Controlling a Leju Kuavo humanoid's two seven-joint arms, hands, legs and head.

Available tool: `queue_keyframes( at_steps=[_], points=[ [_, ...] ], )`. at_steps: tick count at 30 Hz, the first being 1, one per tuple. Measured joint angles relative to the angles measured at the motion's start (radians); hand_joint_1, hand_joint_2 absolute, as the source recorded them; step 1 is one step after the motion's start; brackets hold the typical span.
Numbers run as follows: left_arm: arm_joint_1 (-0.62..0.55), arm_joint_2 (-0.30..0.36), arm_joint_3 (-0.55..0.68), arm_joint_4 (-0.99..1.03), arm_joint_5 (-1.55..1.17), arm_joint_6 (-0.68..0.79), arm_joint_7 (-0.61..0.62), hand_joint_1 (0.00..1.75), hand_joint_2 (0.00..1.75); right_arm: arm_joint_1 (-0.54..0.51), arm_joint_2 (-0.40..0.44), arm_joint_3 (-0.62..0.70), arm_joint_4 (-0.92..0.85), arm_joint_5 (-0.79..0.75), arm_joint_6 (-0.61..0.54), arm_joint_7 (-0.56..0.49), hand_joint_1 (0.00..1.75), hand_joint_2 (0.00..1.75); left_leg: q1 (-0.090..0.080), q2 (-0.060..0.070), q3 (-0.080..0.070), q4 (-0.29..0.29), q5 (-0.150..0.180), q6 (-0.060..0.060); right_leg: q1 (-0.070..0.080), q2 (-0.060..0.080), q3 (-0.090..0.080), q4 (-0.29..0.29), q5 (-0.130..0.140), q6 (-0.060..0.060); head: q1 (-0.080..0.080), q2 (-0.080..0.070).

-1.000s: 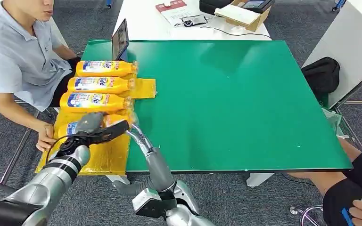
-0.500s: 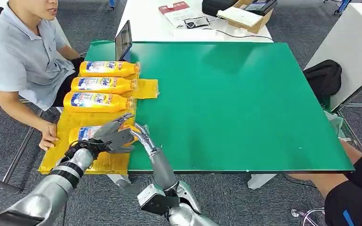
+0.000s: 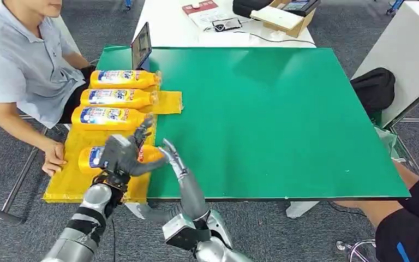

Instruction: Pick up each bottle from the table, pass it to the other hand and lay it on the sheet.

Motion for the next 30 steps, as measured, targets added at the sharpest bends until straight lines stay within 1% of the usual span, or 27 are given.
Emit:
queue_keyframes(
  at_steps=[3, 5, 7, 8, 11, 12, 14, 15, 18, 19, 23, 24, 26, 30],
  points=[
    [0.056, -0.027, 0.029, -0.087, 0.176, -0.004, 0.024, 0.0, 1.75, 0.029, -0.019, 0.009, -0.117, 0.017, -0.05, 0.0, 0.0, 1.75, 0.0, 0.0, 0.0, 0.0, 0.0, 0.0, 0.0, 0.0, -0.001, 0.0, 0.0, 0.0, 0.0, 0.0],
    [0.096, -0.038, 0.04, -0.142, 0.223, 0.025, 0.025, 0.0, 1.75, 0.051, -0.036, 0.012, -0.192, 0.033, -0.062, -0.001, 0.0, 1.75, 0.0, 0.0, -0.001, 0.0, -0.001, 0.0, 0.0, 0.0, -0.001, 0.0, 0.0, 0.0, 0.0, 0.0],
    [0.15, -0.048, 0.051, -0.212, 0.232, 0.069, 0.006, 0.0, 1.75, 0.094, -0.053, -0.009, -0.27, 0.007, -0.055, -0.001, 0.0, 1.75, 0.0, 0.0, -0.001, 0.0, -0.002, 0.0, 0.0, 0.0, -0.002, -0.001, -0.001, 0.0, 0.0, 0.0],
    [0.177, -0.051, 0.055, -0.242, 0.234, 0.084, -0.001, 0.0, 1.75, 0.113, -0.056, -0.032, -0.293, -0.012, -0.041, -0.001, 0.0, 0.0, 0.0, 0.0, -0.001, 0.0, -0.002, 0.0, 0.0, 0.0, -0.002, -0.001, -0.001, 0.0, 0.0, 0.0],
    [0.257, -0.063, 0.064, -0.335, 0.238, 0.126, -0.016, 0.0, 1.75, 0.168, -0.067, -0.123, -0.344, -0.059, 0.002, -0.001, 0.0, 0.0, 0.0, 0.0, -0.002, 0.0, -0.002, 0.0, 0.0, 0.0, -0.002, -0.001, -0.001, 0.0, 0.0, 0.0],
    [0.292, -0.071, 0.073, -0.375, 0.24, 0.145, -0.02, 0.0, 0.0, 0.191, -0.059, -0.166, -0.345, -0.068, 0.018, -0.001, 0.0, 0.0, 0.0, 0.0, -0.002, 0.0, -0.003, 0.0, 0.0, 0.0, -0.002, -0.001, -0.001, 0.0, 0.0, 0.0],
    [0.353, -0.087, 0.086, -0.438, 0.24, 0.181, -0.037, 0.0, 0.0, 0.237, -0.041, -0.254, -0.345, -0.069, 0.039, 0.0, 0.0, 0.0, 0.0, 0.0, -0.002, 0.0, -0.003, 0.0, 0.0, 0.0, -0.003, -0.001, -0.001, 0.0, 0.0, 0.0],
    [0.391, -0.097, 0.092, -0.48, 0.239, 0.207, -0.047, 0.0, 0.0, 0.26, -0.03, -0.321, -0.345, -0.066, 0.045, 0.001, 0.0, 0.0, 0.0, 0.0, -0.002, 0.0, -0.003, 0.0, 0.0, 0.0, -0.003, -0.001, -0.001, 0.0, -0.001, 0.0],
    [0.47, -0.121, 0.109, -0.561, 0.239, 0.246, -0.057, 0.0, 0.0, 0.299, 0.0, -0.476, -0.344, -0.03, 0.046, 0.063, 0.0, 0.0, 0.0, -0.001, -0.003, 0.0, -0.003, 0.0, 0.0, 0.0, -0.002, -0.001, -0.003, 0.002, 0.0, 0.0],
    [0.49, -0.129, 0.113, -0.58, 0.24, 0.251, -0.058, 0.0, 1.75, 0.31, 0.011, -0.518, -0.344, -0.016, 0.041, 0.083, 0.0, 0.0, 0.0, -0.001, -0.003, 0.0, -0.004, 0.0, 0.0, 0.0, -0.003, -0.001, -0.003, 0.002, 0.0, 0.0],
    [0.525, -0.159, 0.117, -0.607, 0.227, 0.27, -0.068, 0.0, 1.75, 0.331, 0.047, -0.624, -0.332, -0.025, 0.025, 0.116, 0.0, 0.0, 0.0, -0.001, -0.003, 0.0, -0.004, 0.0, 0.0, 0.0, -0.003, -0.001, -0.003, 0.002, -0.001, 0.0],
    [0.527, -0.165, 0.116, -0.607, 0.215, 0.28, -0.077, 0.0, 1.75, 0.331, 0.05, -0.642, -0.324, -0.055, 0.032, 0.123, 0.0, 1.75, 0.0, -0.001, -0.002, 0.0, -0.004, 0.0, 0.0, 0.0, -0.002, -0.001, -0.003, 0.002, 0.0, 0.0],
    [0.528, -0.173, 0.109, -0.607, 0.188, 0.296, -0.103, 0.0, 1.75, 0.333, 0.048, -0.663, -0.305, -0.077, 0.063, 0.132, 0.0, 1.75, 0.0, -0.001, -0.002, 0.0, -0.003, 0.0, 0.0, 0.0, -0.002, -0.001, -0.003, 0.002, 0.0, 0.0],
    [0.528, -0.172, 0.085, -0.597, 0.149, 0.31, -0.155, 0.0, 1.75, 0.344, 0.045, -0.7, -0.289, -0.058, 0.14, 0.122, 0.0, 1.75, 0.0, -0.001, -0.002, 0.0, -0.003, 0.0, 0.0, 0.0, -0.002, -0.001, -0.003, 0.002, 0.0, 0.0]
  ],
)
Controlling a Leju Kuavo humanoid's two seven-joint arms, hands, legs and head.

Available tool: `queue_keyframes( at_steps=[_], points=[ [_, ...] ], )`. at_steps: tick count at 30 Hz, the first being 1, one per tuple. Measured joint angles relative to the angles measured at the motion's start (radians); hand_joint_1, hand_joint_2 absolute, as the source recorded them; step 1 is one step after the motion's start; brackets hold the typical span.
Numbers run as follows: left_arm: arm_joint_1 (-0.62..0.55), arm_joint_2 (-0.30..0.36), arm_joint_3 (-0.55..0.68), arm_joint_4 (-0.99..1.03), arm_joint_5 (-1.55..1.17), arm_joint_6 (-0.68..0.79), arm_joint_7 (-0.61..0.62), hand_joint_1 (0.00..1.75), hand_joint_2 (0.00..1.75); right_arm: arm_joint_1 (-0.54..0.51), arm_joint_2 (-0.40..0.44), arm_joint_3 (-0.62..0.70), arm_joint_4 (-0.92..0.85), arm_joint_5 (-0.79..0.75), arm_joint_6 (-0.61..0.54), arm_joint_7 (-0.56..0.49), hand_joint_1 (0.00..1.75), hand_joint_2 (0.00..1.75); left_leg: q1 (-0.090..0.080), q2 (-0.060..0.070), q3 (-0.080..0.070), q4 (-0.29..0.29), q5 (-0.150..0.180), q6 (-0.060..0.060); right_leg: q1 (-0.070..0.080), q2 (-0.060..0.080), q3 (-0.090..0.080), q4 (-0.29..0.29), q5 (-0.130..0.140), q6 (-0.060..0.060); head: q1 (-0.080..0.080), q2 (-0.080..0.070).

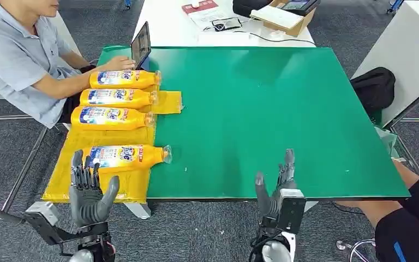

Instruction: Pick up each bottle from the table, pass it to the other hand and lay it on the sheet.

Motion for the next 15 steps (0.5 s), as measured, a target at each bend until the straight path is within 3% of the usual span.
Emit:
queue_keyframes(
  at_steps=[5, 8, 15],
  points=[
    [-0.008, 0.007, -0.02, 0.029, 0.007, -0.047, -0.031, 0.0, 1.75, 0.013, -0.006, -0.046, 0.019, 0.105, -0.018, -0.046, 0.0, 1.75, 0.0, 0.0, 0.0, 0.0, 0.0, 0.0, 0.0, 0.0, 0.0, 0.0, 0.0, 0.0, 0.0, 0.0],
    [-0.018, 0.012, -0.026, 0.064, 0.002, -0.065, -0.058, 0.0, 1.75, 0.018, -0.009, -0.066, 0.039, 0.108, 0.036, -0.039, 0.0, 1.75, 0.0, 0.0, 0.0, 0.0, 0.0, 0.0, 0.0, 0.0, 0.0, 0.0, 0.0, 0.0, 0.0, 0.0],
    [-0.063, 0.01, -0.027, 0.14, -0.079, 0.043, -0.125, 0.0, 1.75, 0.021, -0.008, -0.085, 0.074, 0.101, 0.067, -0.016, 0.0, 1.75, 0.0, 0.0, 0.0, 0.0, 0.0, 0.0, 0.0, 0.0, 0.0, 0.0, 0.0, 0.0, 0.0, 0.0]
  ],
)
